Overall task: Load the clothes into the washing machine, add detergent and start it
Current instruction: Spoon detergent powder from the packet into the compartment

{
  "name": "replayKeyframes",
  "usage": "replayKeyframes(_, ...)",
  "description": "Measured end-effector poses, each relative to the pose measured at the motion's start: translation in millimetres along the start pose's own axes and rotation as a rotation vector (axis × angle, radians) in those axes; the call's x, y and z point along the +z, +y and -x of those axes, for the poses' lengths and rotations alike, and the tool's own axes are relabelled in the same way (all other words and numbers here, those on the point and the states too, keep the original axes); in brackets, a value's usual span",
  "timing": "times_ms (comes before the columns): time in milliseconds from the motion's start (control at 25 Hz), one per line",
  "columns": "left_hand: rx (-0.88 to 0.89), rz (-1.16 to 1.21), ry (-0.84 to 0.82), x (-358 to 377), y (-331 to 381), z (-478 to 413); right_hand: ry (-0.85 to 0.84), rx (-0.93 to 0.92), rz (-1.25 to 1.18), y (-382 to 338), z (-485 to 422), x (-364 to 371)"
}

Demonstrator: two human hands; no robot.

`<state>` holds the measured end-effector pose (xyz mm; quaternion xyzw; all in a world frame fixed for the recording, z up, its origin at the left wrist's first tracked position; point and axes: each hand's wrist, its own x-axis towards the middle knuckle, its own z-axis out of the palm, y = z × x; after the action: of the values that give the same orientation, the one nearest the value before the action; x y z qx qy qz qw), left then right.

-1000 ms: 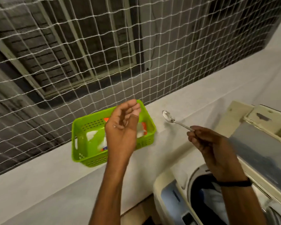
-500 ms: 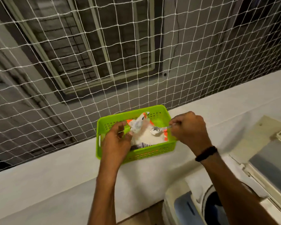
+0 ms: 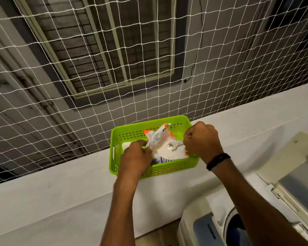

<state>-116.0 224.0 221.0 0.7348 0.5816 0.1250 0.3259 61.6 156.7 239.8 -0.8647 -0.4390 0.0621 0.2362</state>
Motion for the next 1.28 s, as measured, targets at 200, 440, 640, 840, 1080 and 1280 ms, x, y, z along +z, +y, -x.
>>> replayKeyframes(200, 0.04, -0.033, 0.06, -0.5, 2.0, 0.9, -0.114, -0.008, -0.05, -0.5, -2.4, 4.6)
replayKeyframes(440, 0.062, 0.028, 0.109, 0.2, 0.6, 0.5, -0.43, 0.183, -0.379, -2.5, -12.2, 20.1)
replayKeyframes(640, 0.099, 0.06, 0.127, 0.7, -1.8, 0.4, -0.524, 0.298, -0.737, -4.9, -10.1, 19.4)
replayKeyframes(840, 0.09, 0.101, 0.14, -0.9, -3.3, -0.4, -0.497, 0.316, -0.847, -3.1, -8.0, 17.6)
replayKeyframes(1080, 0.07, 0.101, 0.145, -0.1, -4.1, 0.1, -0.381, 0.367, -0.924, 9.8, -2.8, 6.3)
replayKeyframes(1280, 0.076, 0.057, 0.17, -0.8, 1.2, 3.5, -0.327, 0.337, -0.985, 22.5, 4.7, -9.9)
